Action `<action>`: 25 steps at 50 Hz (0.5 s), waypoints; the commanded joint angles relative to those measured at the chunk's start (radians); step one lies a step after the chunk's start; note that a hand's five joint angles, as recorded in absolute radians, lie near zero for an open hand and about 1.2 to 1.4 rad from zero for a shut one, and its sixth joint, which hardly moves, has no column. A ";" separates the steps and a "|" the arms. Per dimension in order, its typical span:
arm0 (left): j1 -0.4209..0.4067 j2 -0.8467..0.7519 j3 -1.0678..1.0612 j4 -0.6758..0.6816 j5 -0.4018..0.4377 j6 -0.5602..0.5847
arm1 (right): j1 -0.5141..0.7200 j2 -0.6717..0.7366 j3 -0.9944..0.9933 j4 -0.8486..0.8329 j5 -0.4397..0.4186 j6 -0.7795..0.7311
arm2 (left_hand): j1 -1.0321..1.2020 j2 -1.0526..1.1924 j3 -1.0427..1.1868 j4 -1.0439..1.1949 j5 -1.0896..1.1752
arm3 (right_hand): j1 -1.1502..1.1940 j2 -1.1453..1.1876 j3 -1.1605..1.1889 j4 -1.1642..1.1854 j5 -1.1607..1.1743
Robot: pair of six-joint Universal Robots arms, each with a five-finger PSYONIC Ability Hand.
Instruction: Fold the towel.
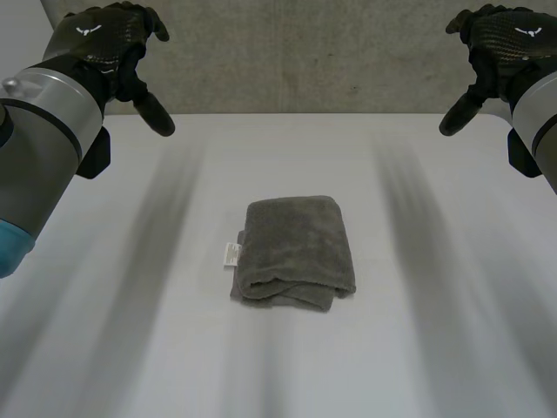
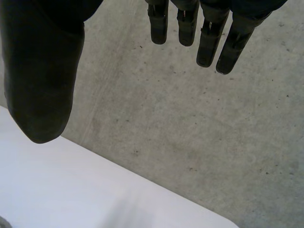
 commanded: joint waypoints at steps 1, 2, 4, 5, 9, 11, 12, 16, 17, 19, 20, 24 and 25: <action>-0.005 -0.003 0.012 -0.044 0.000 0.001 | -0.001 0.011 -0.023 0.046 -0.008 0.000 | -0.044 -0.033 -0.312 -0.042 -0.013 | -0.059 -0.065 -0.059 -0.082 -0.057; -0.009 -0.001 0.015 -0.049 0.000 0.001 | -0.001 0.011 -0.023 0.046 -0.008 0.000 | -0.044 -0.033 -0.312 -0.042 -0.013 | -0.059 -0.065 -0.059 -0.082 -0.057; -0.010 -0.001 0.016 -0.053 0.000 0.001 | -0.001 0.014 -0.031 0.061 -0.009 0.000 | -0.044 -0.033 -0.312 -0.042 -0.013 | -0.059 -0.065 -0.059 -0.082 -0.057; -0.012 -0.001 0.018 -0.058 0.000 0.001 | -0.001 0.014 -0.031 0.061 -0.009 0.000 | -0.044 -0.033 -0.312 -0.042 -0.013 | -0.059 -0.065 -0.059 -0.082 -0.057; -0.012 -0.003 0.018 -0.059 0.001 0.001 | -0.001 0.014 -0.031 0.061 -0.011 0.000 | -0.044 -0.033 -0.312 -0.042 -0.013 | -0.059 -0.065 -0.059 -0.082 -0.057; -0.012 -0.006 0.018 -0.059 0.001 0.001 | -0.001 0.014 -0.031 0.061 -0.011 0.000 | -0.047 -0.036 -0.315 -0.045 -0.016 | -0.059 -0.065 -0.059 -0.082 -0.057; -0.012 -0.006 0.018 -0.059 0.001 0.001 | -0.001 0.016 -0.032 0.061 -0.011 0.000 | -0.047 -0.036 -0.315 -0.045 -0.016 | -0.059 -0.065 -0.059 -0.082 -0.057; -0.012 -0.009 0.018 -0.059 0.001 0.001 | -0.001 0.019 -0.031 0.061 -0.011 0.000 | -0.053 -0.042 -0.321 -0.051 -0.022 | -0.059 -0.065 -0.059 -0.082 -0.057; -0.012 -0.009 0.018 -0.059 0.001 0.001 | -0.001 0.023 -0.032 0.061 -0.011 0.000 | -0.053 -0.042 -0.321 -0.051 -0.022 | -0.059 -0.065 -0.059 -0.082 -0.057; -0.010 -0.009 0.018 -0.059 0.001 0.001 | -0.001 0.025 -0.032 0.061 -0.011 0.000 | -0.053 -0.042 -0.321 -0.051 -0.022 | -0.059 -0.065 -0.059 -0.082 -0.057; -0.009 -0.009 0.018 -0.059 0.001 0.001 | -0.001 0.025 -0.032 0.059 -0.011 0.000 | -0.053 -0.042 -0.321 -0.051 -0.022 | -0.059 -0.065 -0.059 -0.082 -0.057; -0.005 -0.009 0.018 -0.059 0.003 -0.001 | -0.001 0.030 -0.032 0.059 -0.012 0.000 | -0.059 -0.048 -0.327 -0.057 -0.028 | -0.059 -0.065 -0.059 -0.082 -0.057; -0.005 -0.009 0.018 -0.059 0.003 -0.001 | -0.001 0.030 -0.032 0.059 -0.012 0.000 | -0.059 -0.048 -0.327 -0.057 -0.028 | -0.059 -0.065 -0.059 -0.082 -0.057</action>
